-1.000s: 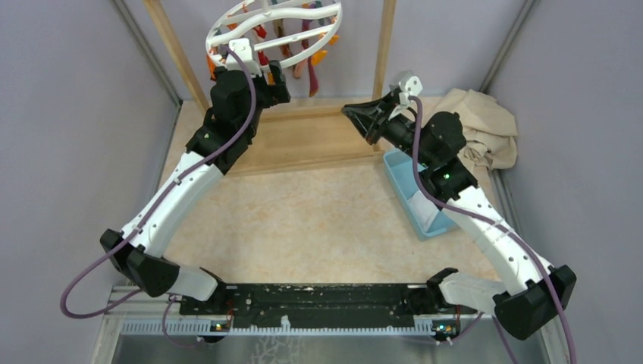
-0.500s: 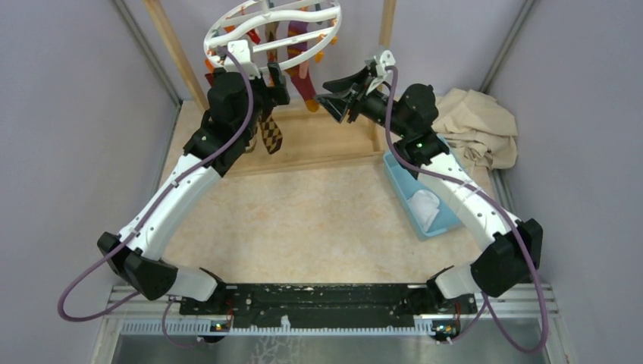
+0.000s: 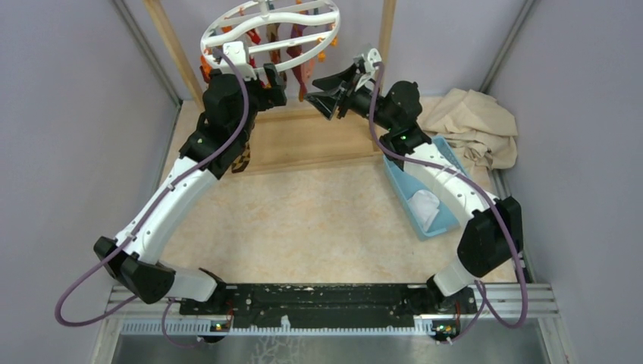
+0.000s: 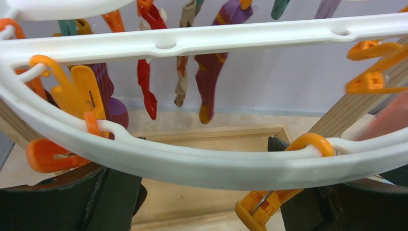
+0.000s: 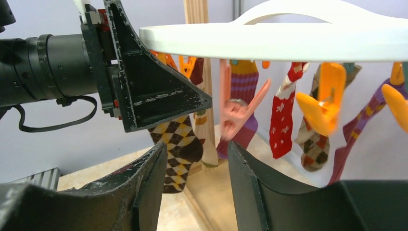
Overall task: Clip the socks to the hanger
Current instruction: Open the clamp at the hanger.
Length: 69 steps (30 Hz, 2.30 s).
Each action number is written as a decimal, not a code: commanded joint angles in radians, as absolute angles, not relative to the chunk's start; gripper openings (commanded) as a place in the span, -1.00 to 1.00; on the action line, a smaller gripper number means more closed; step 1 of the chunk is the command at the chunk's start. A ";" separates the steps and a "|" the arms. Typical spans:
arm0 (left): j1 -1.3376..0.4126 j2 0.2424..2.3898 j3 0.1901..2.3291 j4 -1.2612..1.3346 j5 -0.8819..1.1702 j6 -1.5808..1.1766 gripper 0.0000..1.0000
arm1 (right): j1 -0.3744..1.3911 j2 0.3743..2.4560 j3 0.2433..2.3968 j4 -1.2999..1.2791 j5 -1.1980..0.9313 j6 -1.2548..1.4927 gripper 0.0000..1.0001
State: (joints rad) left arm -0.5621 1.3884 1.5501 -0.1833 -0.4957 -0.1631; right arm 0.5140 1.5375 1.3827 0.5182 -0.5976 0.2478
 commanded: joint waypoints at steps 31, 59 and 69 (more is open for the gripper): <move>-0.534 1.341 1.537 -0.203 -0.478 -0.178 0.97 | 0.512 1.721 1.614 0.793 -0.715 0.414 -0.89; -0.535 1.230 1.546 -0.248 -0.093 -0.526 0.91 | 0.697 1.517 1.533 0.346 -0.454 0.011 -1.00; -0.535 1.161 1.546 -0.322 -0.070 -0.525 0.93 | 0.702 1.509 1.508 0.358 -0.432 0.009 -1.00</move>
State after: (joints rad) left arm -0.5282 1.2182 1.5196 -0.2893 -0.1215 -0.5060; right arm 0.6765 1.5368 1.4879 0.3691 -0.4122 0.0250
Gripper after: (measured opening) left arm 0.958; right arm 0.203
